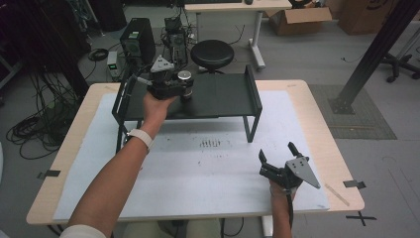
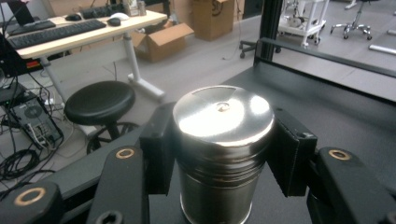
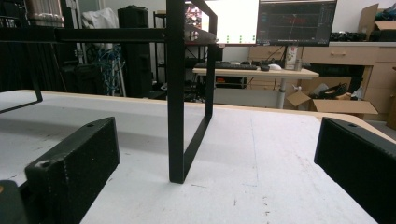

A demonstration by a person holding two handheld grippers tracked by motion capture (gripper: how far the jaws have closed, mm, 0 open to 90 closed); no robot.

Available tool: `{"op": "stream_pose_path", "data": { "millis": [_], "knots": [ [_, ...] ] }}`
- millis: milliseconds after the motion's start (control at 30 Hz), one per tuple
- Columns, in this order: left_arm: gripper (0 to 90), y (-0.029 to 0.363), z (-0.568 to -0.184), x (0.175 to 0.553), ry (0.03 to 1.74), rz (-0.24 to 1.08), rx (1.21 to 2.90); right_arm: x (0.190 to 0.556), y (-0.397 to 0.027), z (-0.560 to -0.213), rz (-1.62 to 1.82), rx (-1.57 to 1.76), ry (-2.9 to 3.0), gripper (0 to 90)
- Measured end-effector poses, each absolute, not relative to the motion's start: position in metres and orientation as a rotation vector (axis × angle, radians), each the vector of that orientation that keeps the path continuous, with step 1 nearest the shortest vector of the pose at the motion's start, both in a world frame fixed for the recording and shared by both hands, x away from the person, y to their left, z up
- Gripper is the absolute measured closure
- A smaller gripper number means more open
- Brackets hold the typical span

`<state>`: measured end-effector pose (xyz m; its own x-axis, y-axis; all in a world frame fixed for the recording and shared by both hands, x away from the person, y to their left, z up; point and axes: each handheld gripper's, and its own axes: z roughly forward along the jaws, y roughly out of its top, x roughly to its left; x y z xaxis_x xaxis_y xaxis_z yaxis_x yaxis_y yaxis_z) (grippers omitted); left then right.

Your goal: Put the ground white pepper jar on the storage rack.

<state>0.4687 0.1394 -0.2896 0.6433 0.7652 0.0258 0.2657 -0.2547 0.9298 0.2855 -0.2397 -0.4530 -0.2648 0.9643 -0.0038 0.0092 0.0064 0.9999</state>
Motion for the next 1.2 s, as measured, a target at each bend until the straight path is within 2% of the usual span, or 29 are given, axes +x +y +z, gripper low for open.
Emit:
{"op": "stream_pose_path", "data": {
  "millis": [667, 800, 900, 967, 1200],
  "knots": [
    [48.5, 0.141, -0.293, 0.469, 0.839, 0.561, 1.832, 0.285, -0.24, -0.453, 1.397, 1.072, 1.413, 0.0],
    [43.1, 0.142, -0.292, 0.468, 0.837, 0.564, 1.824, 0.285, -0.24, -0.453, 1.396, 1.072, 1.414, 0.0],
    [35.2, 0.143, -0.289, 0.468, 0.837, 0.551, 1.802, 0.285, -0.239, -0.453, 1.394, 1.071, 1.415, 0.0],
    [34.0, 0.144, -0.288, 0.466, 0.827, 0.558, 1.8, 0.285, -0.239, -0.453, 1.394, 1.07, 1.415, 0.0],
    [19.1, 0.148, -0.283, 0.463, 0.848, 0.569, 1.772, 0.286, -0.239, -0.453, 1.394, 1.072, 1.414, 0.0]
  ]
}}
